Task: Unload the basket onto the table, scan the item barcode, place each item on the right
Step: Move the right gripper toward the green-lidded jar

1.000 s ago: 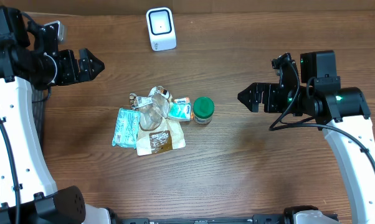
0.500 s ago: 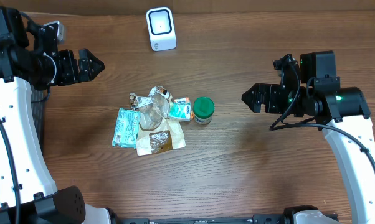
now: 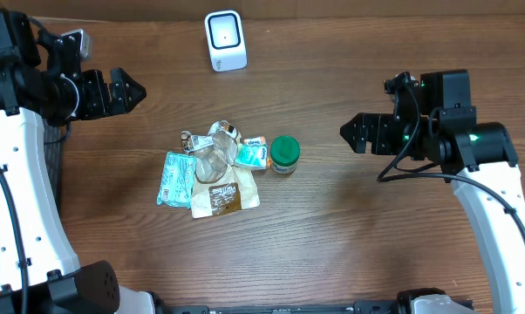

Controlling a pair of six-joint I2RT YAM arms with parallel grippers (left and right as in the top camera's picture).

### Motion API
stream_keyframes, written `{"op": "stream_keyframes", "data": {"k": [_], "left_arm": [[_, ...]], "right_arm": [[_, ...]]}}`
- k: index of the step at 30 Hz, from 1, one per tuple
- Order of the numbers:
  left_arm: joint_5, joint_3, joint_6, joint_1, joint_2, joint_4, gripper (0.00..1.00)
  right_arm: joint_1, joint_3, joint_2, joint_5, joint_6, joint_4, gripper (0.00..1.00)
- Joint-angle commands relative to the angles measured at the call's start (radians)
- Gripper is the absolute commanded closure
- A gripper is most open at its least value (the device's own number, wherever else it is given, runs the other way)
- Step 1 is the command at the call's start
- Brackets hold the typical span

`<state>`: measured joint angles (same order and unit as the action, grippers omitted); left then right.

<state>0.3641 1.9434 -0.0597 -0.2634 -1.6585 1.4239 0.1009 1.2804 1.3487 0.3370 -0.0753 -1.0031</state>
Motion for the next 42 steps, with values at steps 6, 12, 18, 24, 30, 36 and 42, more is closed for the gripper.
{"op": "stream_keyframes", "data": {"k": [6, 12, 18, 24, 30, 36, 42], "left_arm": [[0.018, 0.005, -0.023, 0.002, 0.013, 0.001, 0.00], [0.018, 0.005, -0.023, 0.002, 0.013, 0.001, 0.00], [0.018, 0.005, -0.023, 0.002, 0.013, 0.001, 0.01], [0.018, 0.005, -0.023, 0.002, 0.013, 0.001, 0.01], [0.018, 0.005, -0.023, 0.002, 0.013, 0.001, 0.00], [0.018, 0.005, -0.023, 0.002, 0.013, 0.000, 0.01], [0.018, 0.005, -0.023, 0.002, 0.013, 0.001, 0.00]], "right_arm": [[0.093, 0.030, -0.010, -0.103, 0.001, 0.083, 0.09], [0.147, 0.043, -0.010, -0.127, -0.003, 0.108, 0.09], [0.174, 0.046, -0.010, -0.127, -0.003, 0.073, 0.09], [0.175, 0.046, -0.010, -0.127, -0.003, 0.028, 0.09], [0.211, 0.046, -0.010, -0.129, -0.023, 0.039, 0.10], [0.253, 0.046, -0.010, -0.138, -0.052, 0.046, 0.10], [0.253, 0.046, -0.010, -0.138, -0.055, 0.051, 0.10]]}}
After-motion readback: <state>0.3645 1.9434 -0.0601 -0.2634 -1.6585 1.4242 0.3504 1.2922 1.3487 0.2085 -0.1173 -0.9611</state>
